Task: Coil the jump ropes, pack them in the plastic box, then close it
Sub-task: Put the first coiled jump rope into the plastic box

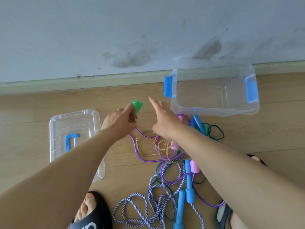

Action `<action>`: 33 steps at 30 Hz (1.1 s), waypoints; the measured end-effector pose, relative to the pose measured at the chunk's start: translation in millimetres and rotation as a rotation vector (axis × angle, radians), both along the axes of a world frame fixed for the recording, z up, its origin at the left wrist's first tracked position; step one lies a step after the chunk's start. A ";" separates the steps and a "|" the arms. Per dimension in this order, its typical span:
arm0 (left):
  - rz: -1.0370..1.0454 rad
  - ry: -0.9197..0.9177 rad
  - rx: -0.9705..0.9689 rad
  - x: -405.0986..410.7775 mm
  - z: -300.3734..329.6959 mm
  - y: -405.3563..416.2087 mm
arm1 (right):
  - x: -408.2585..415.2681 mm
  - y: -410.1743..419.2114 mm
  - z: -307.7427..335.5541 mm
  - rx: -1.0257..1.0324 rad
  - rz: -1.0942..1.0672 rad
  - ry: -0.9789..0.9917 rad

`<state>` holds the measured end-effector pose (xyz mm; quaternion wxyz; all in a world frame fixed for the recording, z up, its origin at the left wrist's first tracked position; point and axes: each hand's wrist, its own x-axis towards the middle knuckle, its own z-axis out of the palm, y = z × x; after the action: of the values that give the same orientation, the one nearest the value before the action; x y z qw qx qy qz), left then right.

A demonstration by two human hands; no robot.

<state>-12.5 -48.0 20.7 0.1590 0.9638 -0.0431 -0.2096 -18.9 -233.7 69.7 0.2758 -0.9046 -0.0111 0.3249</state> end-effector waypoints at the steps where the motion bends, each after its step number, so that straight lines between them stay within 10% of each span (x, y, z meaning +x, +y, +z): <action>1: -0.114 -0.008 -0.024 0.0 11.4 -4.4 | 2.4 -2.6 7.9 -0.048 0.074 -0.066; 6: -0.232 0.011 -0.241 2.8 89.9 -34.1 | 7.5 -20.2 69.9 -0.191 0.314 -0.161; 19: 0.224 0.398 -0.912 -17.8 235.7 -76.9 | 0.6 -89.0 182.0 0.133 -0.042 0.069; 33: 0.123 -0.011 -0.641 -28.3 255.4 -85.1 | -21.7 -96.3 195.1 0.085 -0.093 -0.029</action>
<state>-40.8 -133.2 276.0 0.4664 0.8666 -0.0492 -0.1702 -40.6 -330.0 264.8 0.3287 -0.8961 0.0133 0.2979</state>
